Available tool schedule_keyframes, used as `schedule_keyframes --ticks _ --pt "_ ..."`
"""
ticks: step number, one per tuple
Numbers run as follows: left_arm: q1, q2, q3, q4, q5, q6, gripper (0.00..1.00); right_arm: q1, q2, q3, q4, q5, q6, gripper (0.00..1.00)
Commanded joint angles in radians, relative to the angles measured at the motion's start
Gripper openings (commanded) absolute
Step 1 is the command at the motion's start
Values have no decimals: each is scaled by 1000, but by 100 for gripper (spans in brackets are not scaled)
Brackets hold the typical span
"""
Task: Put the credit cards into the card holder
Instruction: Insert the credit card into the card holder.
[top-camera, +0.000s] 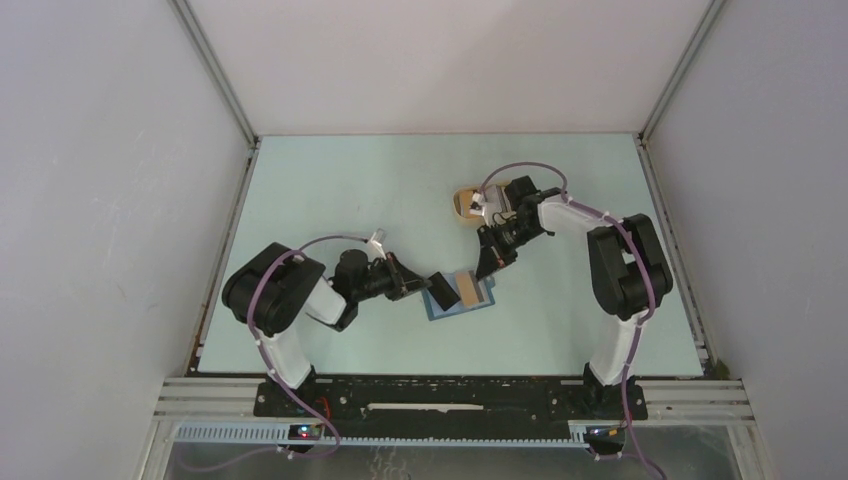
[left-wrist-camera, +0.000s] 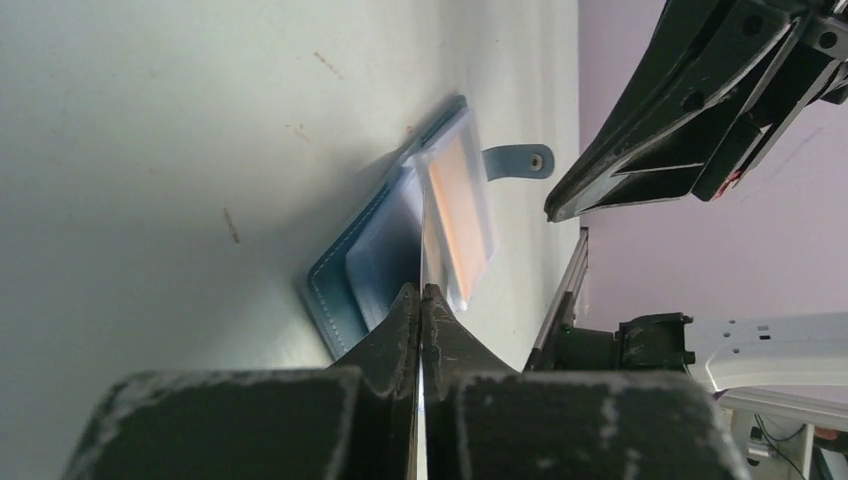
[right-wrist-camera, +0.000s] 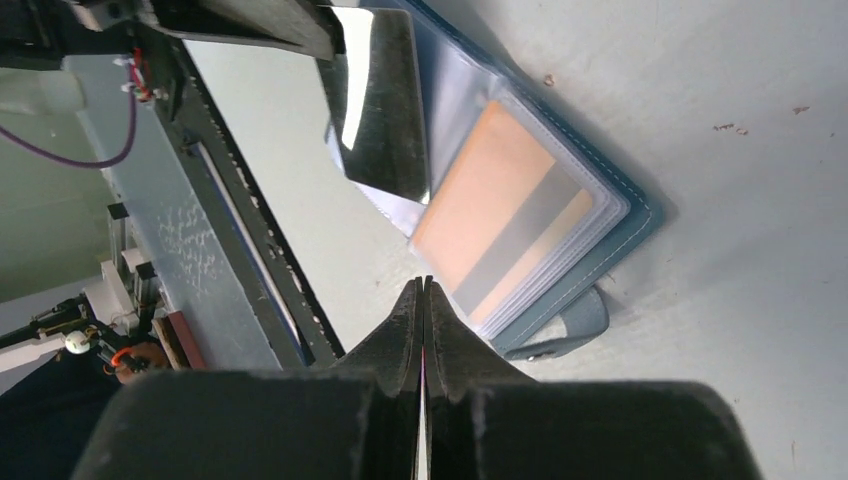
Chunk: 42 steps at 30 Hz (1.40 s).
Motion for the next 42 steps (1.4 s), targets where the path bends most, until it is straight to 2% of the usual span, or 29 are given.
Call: schedule_keyframes --ticks 1,13,22,34,42 --pt "7 -20 40 -54 -16 60 0 18 38 18 9 81 24 0" --pt "7 -65 0 35 9 8 0 30 92 36 -7 157 37 0" --pt "5 -19 18 87 18 -26 0 32 93 38 -8 161 38 0" --pt "-19 24 52 30 -13 -10 0 33 92 37 -7 166 39 0" --pt "-42 -30 75 -129 -67 57 0 33 91 37 -7 166 41 0"
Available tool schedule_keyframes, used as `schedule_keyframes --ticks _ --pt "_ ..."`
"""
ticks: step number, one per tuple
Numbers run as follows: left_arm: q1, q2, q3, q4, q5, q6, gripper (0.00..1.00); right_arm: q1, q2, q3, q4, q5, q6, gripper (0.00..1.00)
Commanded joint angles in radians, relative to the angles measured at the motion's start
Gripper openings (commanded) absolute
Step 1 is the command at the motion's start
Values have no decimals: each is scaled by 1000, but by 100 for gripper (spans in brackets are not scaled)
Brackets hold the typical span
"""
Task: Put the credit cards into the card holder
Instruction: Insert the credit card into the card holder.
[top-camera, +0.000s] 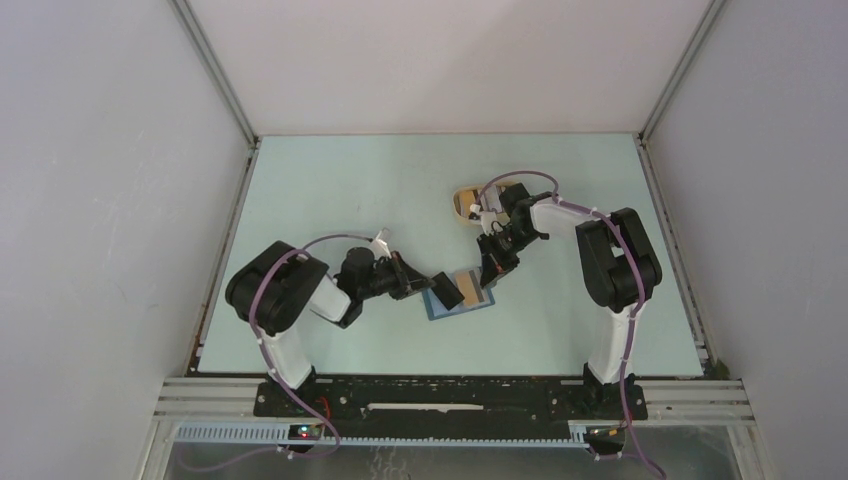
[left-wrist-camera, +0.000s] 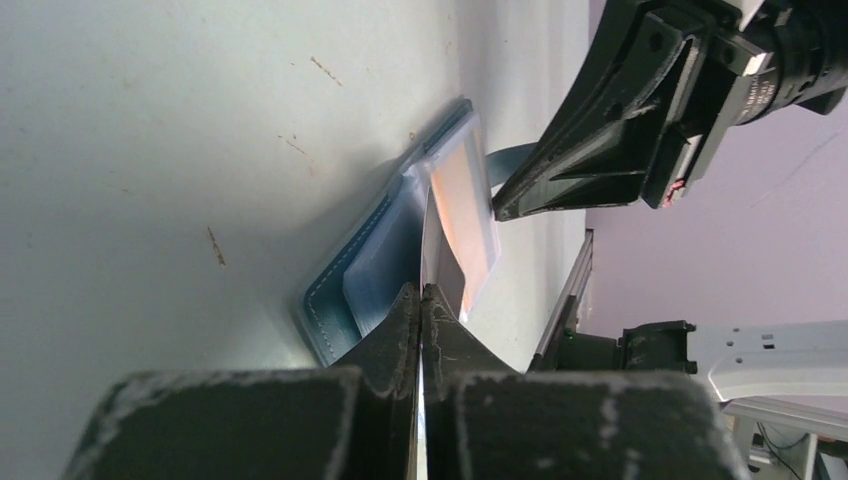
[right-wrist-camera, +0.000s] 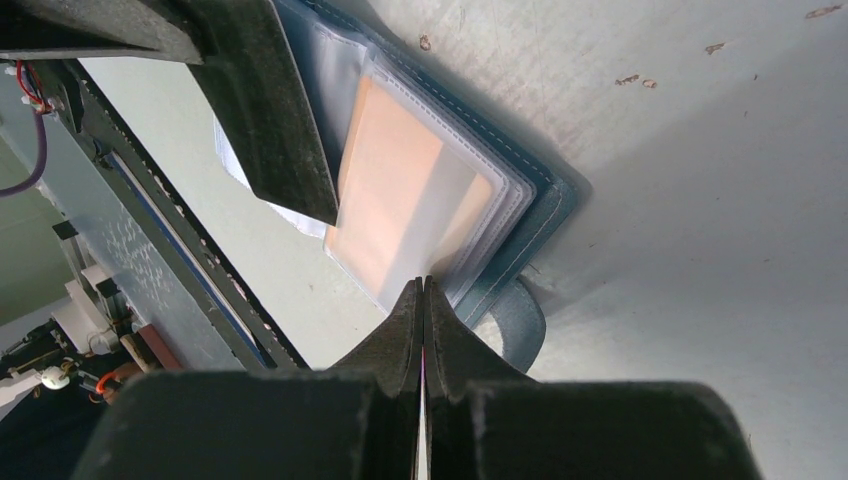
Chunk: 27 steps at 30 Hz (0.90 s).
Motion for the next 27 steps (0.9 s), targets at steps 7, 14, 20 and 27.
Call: schedule_keyframes --ticks 7,14,20,27 --pt "-54 -24 78 -99 -56 52 0 8 1 36 -1 7 10 0" --pt "-73 -13 100 -89 -50 48 0 8 1 36 -1 5 10 0" --pt "-80 -16 120 -210 -60 49 0 11 -2 36 0 6 10 0" --pt "-80 -48 171 -400 -61 79 0 16 -2 36 1 8 11 0"
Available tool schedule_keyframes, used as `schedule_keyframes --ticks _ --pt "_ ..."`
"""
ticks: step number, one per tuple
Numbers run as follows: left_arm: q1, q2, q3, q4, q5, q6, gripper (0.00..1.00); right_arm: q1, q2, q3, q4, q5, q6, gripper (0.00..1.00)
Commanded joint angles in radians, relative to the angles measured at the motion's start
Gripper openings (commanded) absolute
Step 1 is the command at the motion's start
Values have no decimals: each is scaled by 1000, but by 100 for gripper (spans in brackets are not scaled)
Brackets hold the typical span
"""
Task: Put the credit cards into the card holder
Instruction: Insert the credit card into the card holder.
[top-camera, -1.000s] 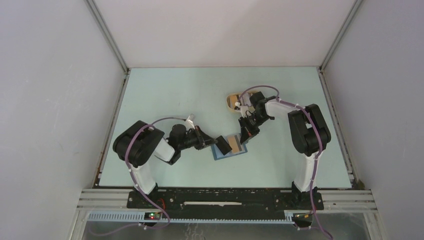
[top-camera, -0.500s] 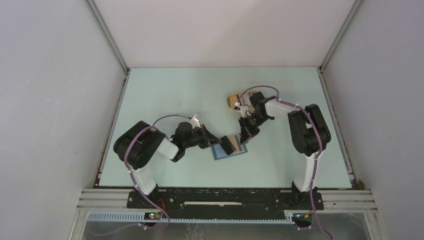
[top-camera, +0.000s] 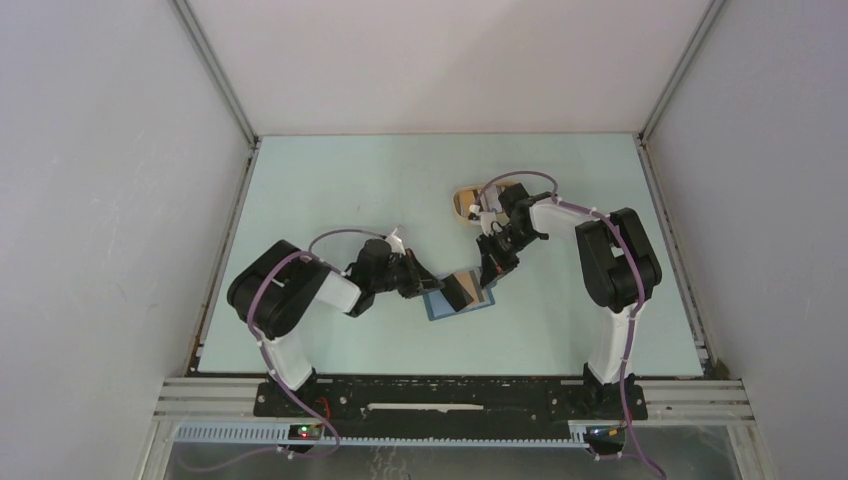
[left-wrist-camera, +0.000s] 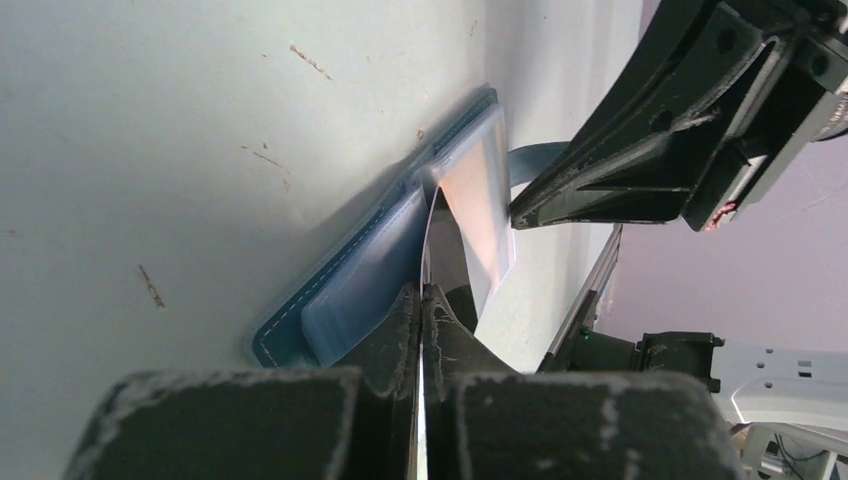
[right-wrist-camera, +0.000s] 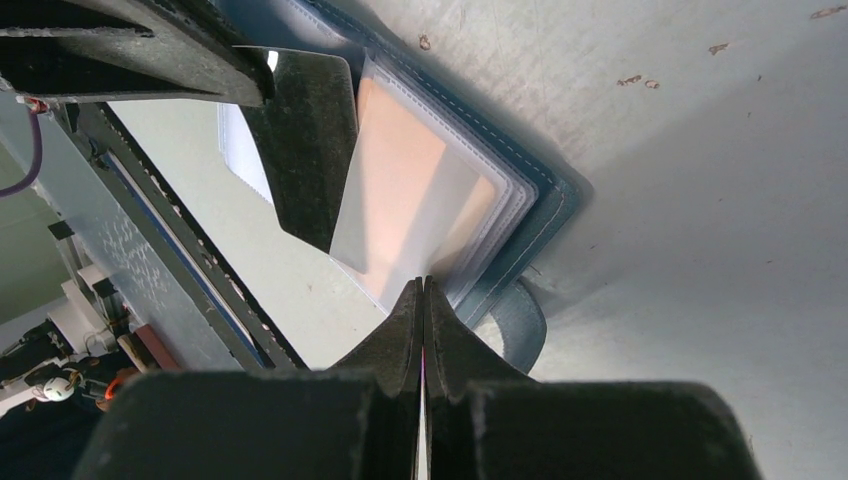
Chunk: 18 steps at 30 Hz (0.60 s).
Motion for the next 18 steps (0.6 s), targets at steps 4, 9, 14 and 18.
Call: schedule_keyframes --ticks 4,9,14,18 --pt "-7 -41 80 -228 -16 90 0 17 -5 36 1 6 10 0" --pt "-7 -20 126 -292 -1 102 0 19 -6 36 2 10 9 0" --pt "-7 -11 159 -339 -1 120 0 19 -8 36 2 16 12 0" --pt "-7 -10 169 -362 3 124 0 22 -9 36 4 19 12 0"
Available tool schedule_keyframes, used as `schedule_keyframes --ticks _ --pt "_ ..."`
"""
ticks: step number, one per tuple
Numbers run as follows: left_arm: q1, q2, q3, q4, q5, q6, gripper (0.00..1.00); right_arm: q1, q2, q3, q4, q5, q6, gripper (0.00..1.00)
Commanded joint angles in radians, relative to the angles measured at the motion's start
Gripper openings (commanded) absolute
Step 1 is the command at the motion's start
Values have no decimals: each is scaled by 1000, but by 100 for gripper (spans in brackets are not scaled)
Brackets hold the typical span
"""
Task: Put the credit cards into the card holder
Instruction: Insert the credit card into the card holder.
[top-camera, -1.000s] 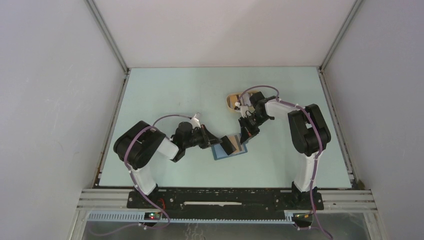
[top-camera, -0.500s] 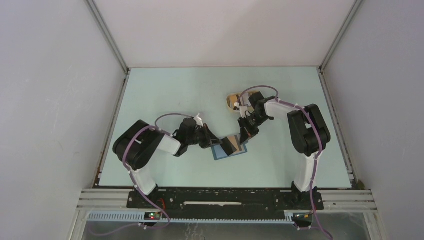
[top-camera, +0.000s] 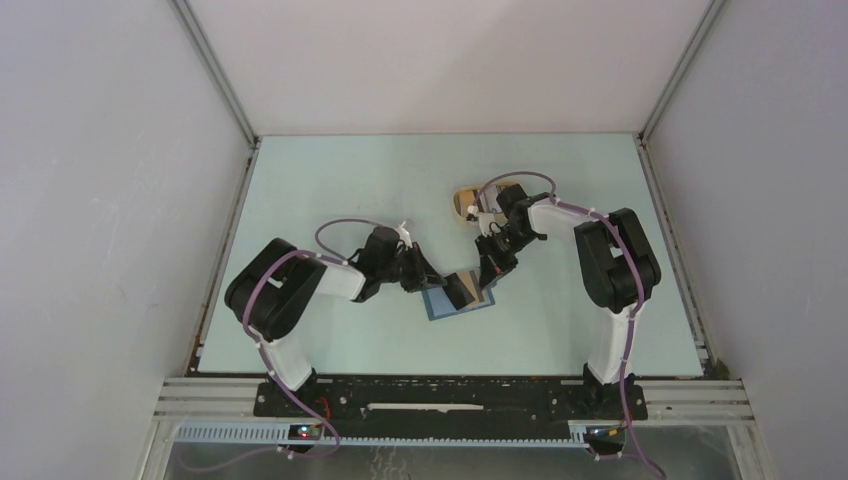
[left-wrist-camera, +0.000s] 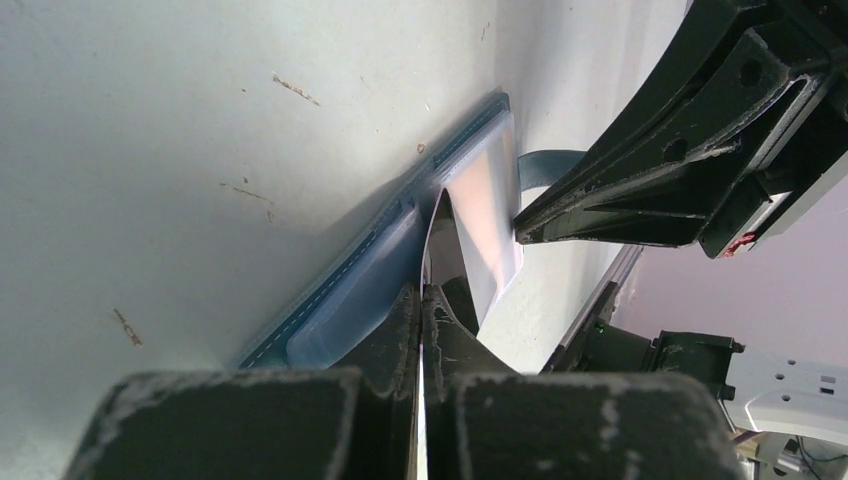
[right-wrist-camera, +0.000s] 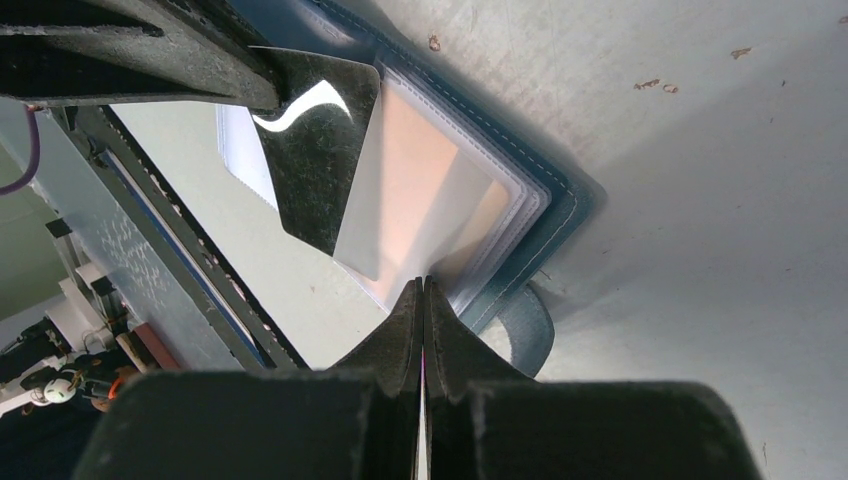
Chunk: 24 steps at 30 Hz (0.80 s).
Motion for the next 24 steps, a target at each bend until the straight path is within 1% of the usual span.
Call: schedule_keyframes --ticks 1,15,24 --pt "-6 10 29 -79 -9 50 0 11 -8 36 4 14 8 0" --pt "-6 12 35 -127 31 69 0 18 -11 37 7 20 10 0" --pt "-6 60 99 -149 45 76 0 21 -9 36 7 22 8 0"
